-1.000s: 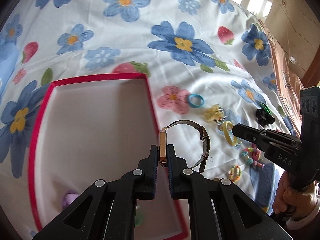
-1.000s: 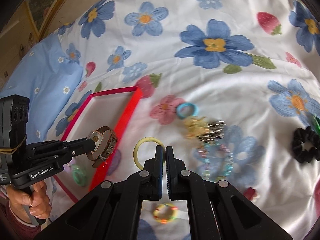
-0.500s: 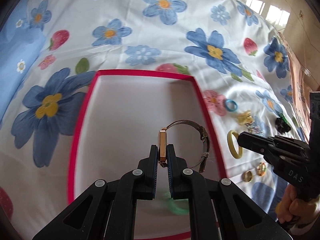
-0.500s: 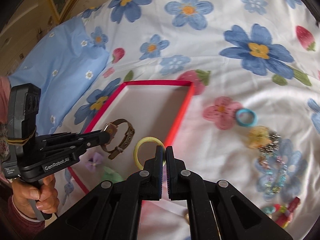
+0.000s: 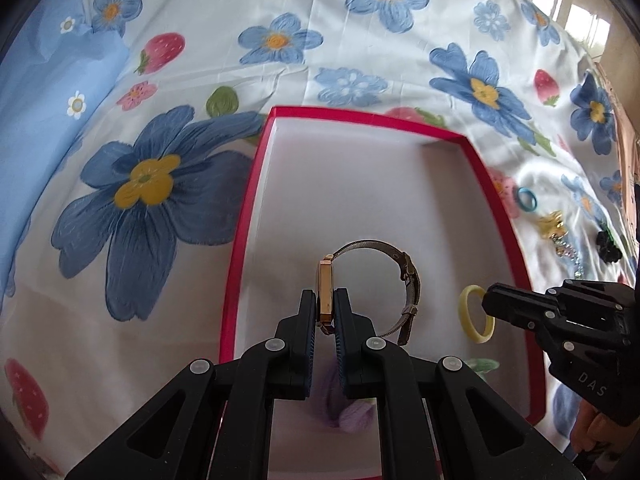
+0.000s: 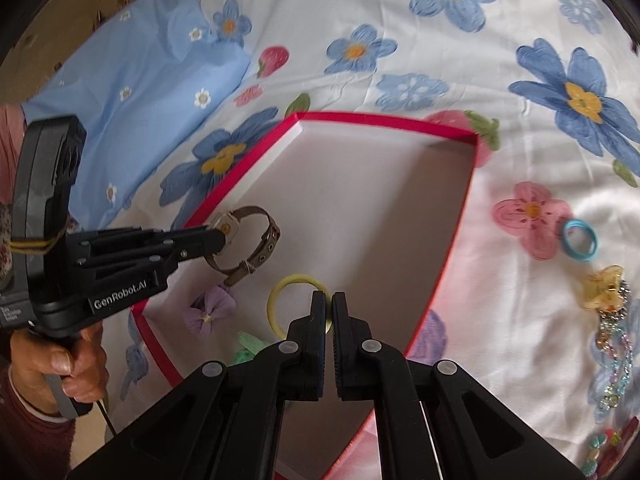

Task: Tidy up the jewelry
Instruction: 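Carry the watch into the box with the left tool while the right tool releases the yellow ring there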

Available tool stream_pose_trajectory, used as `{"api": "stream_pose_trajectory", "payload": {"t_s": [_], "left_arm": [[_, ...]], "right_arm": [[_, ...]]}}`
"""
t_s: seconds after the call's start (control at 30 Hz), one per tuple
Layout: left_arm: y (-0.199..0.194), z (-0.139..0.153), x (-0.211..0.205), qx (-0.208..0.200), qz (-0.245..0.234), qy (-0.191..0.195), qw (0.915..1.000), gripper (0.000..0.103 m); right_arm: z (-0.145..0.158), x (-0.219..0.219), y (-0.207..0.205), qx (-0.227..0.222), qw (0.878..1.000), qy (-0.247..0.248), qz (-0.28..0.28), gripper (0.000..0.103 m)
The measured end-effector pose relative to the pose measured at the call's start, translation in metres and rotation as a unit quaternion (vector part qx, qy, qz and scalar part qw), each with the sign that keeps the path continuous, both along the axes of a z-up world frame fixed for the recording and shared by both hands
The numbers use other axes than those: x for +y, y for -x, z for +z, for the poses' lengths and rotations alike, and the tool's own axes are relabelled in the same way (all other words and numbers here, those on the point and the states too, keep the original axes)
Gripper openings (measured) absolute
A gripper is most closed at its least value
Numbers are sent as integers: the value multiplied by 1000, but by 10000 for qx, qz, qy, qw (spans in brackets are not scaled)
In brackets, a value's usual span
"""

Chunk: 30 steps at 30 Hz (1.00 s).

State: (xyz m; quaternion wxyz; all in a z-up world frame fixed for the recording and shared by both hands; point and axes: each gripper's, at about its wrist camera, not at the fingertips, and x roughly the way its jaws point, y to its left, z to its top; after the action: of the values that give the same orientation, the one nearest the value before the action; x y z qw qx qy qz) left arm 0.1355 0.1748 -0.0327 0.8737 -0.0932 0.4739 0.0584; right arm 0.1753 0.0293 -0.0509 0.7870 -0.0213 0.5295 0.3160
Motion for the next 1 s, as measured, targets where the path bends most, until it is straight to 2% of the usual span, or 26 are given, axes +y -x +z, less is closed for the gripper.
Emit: {"api": "stream_pose_trajectory", "payload": {"t_s": [0.27,0.57,0.67,0.73,0.9,1.0], "left_arm": [[-5,-8,-3,103,-54,-154,9998,9],[-4,-9,-5,115,-39,-217,9997,11],[-3,-7,-5,105,-1,-224,9997,14],[-1,-4,-5,50,38,-217,9997,22],[6,7,-9,-104,54,-169,9998,22],[11,13,-12,-193,40,-92,9998,24]], "right_arm": [[-17,13,2,101,9996,219,159,3],[-20,15,1,132,9996,225,141,7],[-18,13,0,167,9997,147,93,15],[-15,8,0,176,9998,57,49,19],[-2,-7,3,133,9996,-207,-121,24],[7,-23,3,74,9989,-363,-296,30]]}}
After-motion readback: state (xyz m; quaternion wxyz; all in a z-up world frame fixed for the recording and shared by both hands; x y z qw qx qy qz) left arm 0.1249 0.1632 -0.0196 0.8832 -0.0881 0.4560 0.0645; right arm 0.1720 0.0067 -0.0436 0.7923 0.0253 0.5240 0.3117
